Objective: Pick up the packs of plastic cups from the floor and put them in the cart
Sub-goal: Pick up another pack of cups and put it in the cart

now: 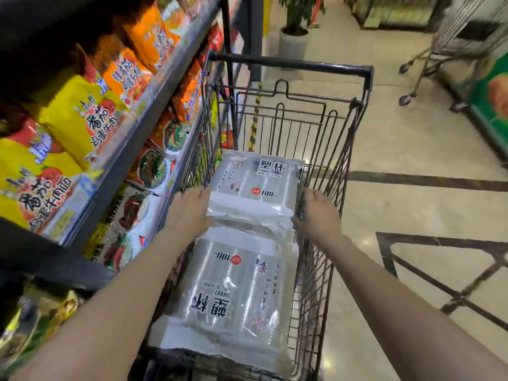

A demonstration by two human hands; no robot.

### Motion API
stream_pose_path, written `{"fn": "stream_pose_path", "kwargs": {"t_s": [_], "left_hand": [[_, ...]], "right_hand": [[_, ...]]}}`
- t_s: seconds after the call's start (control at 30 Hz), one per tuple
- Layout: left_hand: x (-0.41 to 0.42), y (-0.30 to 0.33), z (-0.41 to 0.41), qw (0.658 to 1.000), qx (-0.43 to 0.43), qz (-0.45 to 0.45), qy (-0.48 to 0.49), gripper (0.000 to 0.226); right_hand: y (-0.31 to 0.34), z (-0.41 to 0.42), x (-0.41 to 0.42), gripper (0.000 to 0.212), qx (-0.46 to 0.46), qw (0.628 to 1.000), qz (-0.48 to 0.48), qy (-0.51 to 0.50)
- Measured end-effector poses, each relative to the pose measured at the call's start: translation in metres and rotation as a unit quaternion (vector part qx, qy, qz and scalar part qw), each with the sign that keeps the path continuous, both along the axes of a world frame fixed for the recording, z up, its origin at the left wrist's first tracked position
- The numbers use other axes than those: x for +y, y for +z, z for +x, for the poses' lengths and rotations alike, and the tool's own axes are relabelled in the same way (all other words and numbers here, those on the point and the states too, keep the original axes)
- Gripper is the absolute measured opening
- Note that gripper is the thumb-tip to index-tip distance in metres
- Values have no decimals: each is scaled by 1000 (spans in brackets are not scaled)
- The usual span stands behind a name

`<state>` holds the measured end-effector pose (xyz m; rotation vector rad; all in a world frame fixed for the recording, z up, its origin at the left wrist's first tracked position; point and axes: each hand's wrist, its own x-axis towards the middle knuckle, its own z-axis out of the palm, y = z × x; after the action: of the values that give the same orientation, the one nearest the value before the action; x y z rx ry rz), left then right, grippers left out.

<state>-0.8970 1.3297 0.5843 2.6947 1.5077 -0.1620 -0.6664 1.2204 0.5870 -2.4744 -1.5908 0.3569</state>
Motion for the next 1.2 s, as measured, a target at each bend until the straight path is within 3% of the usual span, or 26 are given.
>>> {"fn": "stream_pose_path", "kwargs": {"t_s": [0.13, 0.37, 0.6, 0.7, 0.9, 1.0, 1.2], "left_hand": [[-7, 48, 9, 997, 12, 73, 28, 66], [-63, 96, 8, 975, 9, 147, 165, 64], [-229, 126, -25, 892, -16, 182, 412, 66], [-336, 138, -44, 830, -7, 192, 524, 59], [-580, 143, -35, 673, 36, 191, 714, 61], [-714, 137, 8, 567, 63, 174, 803, 62], [-917, 106, 147, 387, 50, 101, 915, 72]], "right_hand": [[48, 15, 16, 67, -50, 995, 41, 77], [94, 34, 29, 64, -76, 968, 112, 212], [134, -5, -4, 77, -96, 888, 112, 435], [152, -56, -51, 74, -77, 825, 122, 546], [157, -146, -199, 66, -45, 683, 149, 713], [145, -166, -306, 69, -26, 596, 140, 791], [101, -140, -501, 74, -14, 453, 93, 887]]}}
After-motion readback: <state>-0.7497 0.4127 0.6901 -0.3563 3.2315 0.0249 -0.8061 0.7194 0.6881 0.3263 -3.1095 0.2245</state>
